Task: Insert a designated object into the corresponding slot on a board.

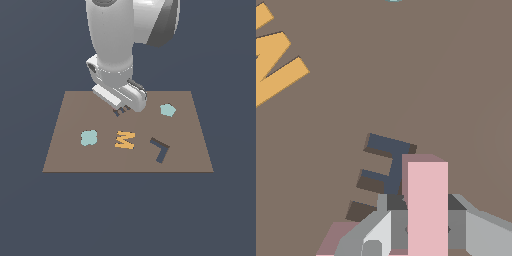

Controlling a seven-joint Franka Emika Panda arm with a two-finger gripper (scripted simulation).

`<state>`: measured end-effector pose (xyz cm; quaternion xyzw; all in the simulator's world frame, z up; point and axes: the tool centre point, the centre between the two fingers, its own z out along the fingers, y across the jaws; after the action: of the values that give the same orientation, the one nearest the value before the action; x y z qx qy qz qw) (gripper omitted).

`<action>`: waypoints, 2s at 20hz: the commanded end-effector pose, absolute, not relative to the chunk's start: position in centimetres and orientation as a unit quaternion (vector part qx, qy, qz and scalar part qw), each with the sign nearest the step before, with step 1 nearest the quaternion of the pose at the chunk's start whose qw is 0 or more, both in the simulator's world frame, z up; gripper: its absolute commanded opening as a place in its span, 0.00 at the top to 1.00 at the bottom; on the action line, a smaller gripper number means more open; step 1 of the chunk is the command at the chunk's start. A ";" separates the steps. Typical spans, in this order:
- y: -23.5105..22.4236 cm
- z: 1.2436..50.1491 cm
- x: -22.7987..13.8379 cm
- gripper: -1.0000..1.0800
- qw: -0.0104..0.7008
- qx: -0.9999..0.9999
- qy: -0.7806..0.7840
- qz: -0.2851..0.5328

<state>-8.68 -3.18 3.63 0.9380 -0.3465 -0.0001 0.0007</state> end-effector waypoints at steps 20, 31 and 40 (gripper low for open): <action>6.3 3.9 -3.9 1.00 0.001 0.769 -0.639 0.000; 9.4 4.0 1.0 1.00 0.001 0.642 -0.767 0.000; 10.1 4.1 4.4 1.00 0.001 0.555 -0.832 0.000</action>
<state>3.91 10.05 4.03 0.5686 -0.8226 -0.0003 0.0010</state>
